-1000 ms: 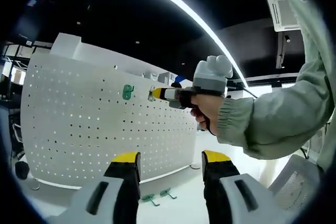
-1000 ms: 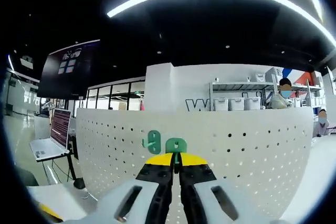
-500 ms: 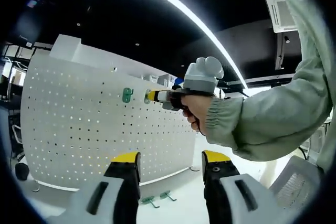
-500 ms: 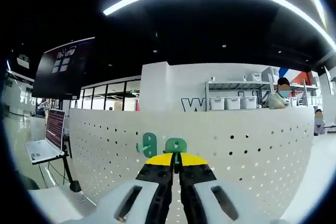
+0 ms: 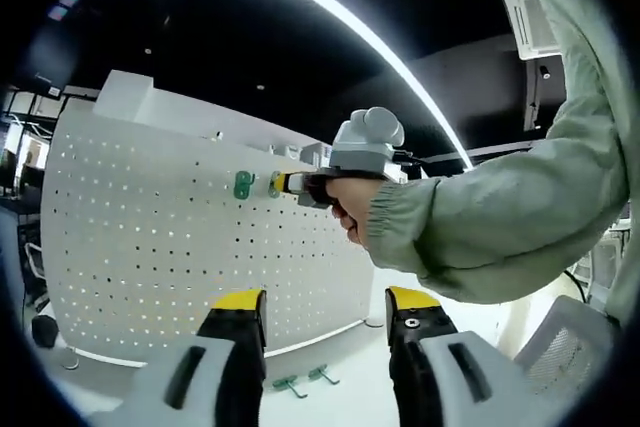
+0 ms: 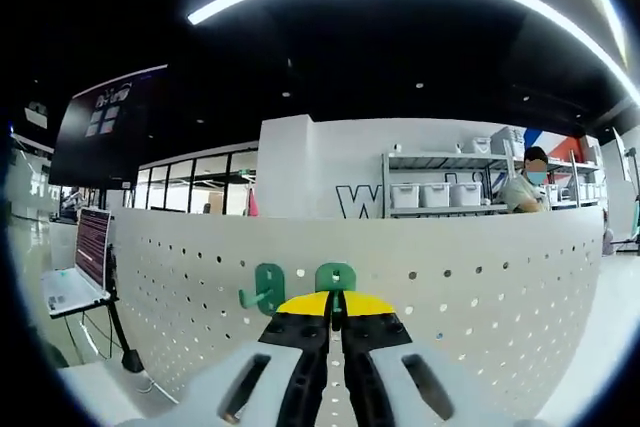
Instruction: Insert the hook assembly into the mounting plate slot until the hook locks in place.
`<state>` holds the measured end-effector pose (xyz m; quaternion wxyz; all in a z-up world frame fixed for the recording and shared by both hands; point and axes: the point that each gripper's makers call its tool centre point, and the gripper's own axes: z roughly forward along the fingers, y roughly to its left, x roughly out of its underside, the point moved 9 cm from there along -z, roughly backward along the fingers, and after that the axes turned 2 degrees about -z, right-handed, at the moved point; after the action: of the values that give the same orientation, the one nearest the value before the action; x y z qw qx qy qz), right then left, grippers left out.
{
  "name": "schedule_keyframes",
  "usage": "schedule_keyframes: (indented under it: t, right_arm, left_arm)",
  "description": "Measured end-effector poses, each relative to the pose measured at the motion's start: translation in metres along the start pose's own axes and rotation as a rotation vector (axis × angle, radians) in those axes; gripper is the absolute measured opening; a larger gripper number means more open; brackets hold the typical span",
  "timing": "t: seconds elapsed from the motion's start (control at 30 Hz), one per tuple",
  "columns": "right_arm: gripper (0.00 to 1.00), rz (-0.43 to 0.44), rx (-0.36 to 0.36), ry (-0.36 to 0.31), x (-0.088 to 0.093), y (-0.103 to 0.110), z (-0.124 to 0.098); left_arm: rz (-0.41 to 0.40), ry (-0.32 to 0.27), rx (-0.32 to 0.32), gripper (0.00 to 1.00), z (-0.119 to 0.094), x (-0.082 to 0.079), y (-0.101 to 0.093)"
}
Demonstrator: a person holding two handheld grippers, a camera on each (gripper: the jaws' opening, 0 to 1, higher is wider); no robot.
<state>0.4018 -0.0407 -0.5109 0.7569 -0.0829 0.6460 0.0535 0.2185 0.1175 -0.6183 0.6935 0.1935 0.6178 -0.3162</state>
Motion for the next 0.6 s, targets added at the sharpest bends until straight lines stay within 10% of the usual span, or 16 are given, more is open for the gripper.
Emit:
schedule_keyframes:
  t: [0.6]
  right_arm:
    - [0.01, -0.019, 0.011, 0.024, 0.0009, 0.0009, 0.0082]
  left_arm:
    - [-0.007, -0.02, -0.023, 0.49, -0.0013, -0.0032, 0.0036]
